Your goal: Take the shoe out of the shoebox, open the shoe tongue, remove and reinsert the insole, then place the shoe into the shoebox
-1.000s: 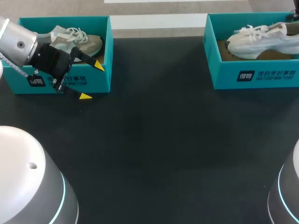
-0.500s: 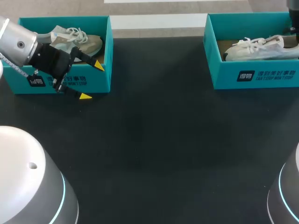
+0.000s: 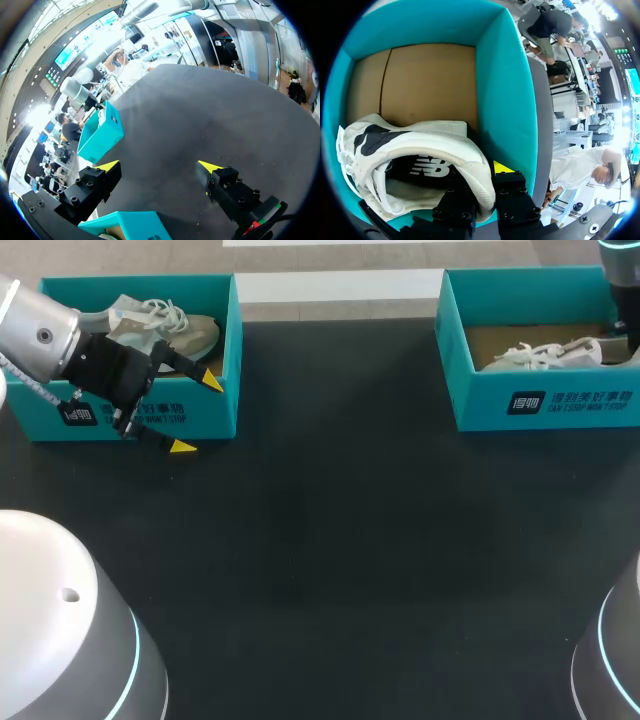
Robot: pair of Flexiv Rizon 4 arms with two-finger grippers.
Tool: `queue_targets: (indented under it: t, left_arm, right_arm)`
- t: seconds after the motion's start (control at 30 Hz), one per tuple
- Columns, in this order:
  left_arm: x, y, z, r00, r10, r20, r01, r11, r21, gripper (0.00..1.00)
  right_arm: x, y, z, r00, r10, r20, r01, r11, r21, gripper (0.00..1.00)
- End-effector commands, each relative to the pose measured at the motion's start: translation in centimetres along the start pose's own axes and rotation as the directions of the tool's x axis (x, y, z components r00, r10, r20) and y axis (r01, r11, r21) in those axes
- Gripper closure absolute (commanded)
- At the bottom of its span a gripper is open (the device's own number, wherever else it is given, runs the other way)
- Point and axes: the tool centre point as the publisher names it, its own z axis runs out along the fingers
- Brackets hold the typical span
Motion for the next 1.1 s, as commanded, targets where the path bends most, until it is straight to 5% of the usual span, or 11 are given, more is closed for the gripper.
queue_targets:
  t: [0.03,0.3,0.43,0.6,0.9,0.93,1.1]
  left_arm:
    - [0.1,0.0,0.0,1.000,0.001,-0.002,-0.001,1.000,-0.003,0.00]
    - [0.1,0.0,0.0,1.000,0.001,-0.002,-0.001,1.000,-0.003,0.00]
    - [0.1,0.0,0.0,1.000,0.001,-0.002,-0.001,1.000,-0.003,0.00]
    - [0.1,0.0,0.0,1.000,0.001,-0.002,-0.001,1.000,-0.003,0.00]
    - [0.1,0.0,0.0,1.000,0.001,-0.002,-0.001,1.000,-0.003,0.00]
    - [0.1,0.0,0.0,1.000,0.001,-0.002,-0.001,1.000,-0.003,0.00]
    - [0.1,0.0,0.0,1.000,0.001,-0.002,-0.001,1.000,-0.003,0.00]
  right_arm:
    - [0.5,0.0,1.2,1.000,0.008,-0.002,-0.008,1.000,0.014,1.00]
    - [0.7,-0.4,3.2,1.000,0.019,-0.006,-0.019,0.999,0.035,1.00]
    - [0.7,-0.3,3.4,1.000,0.011,-0.015,-0.010,0.999,0.037,0.70]
    - [0.5,-0.2,3.3,1.000,0.014,-0.013,-0.013,0.999,0.036,0.65]
    - [-0.6,-0.7,0.6,0.999,0.020,-0.043,-0.020,1.000,0.004,0.51]
    - [-0.7,-0.8,0.2,0.998,0.016,-0.054,-0.016,1.000,0.001,0.40]
    - [-1.0,-1.2,-2.0,0.996,0.031,-0.088,-0.034,0.999,-0.037,0.34]
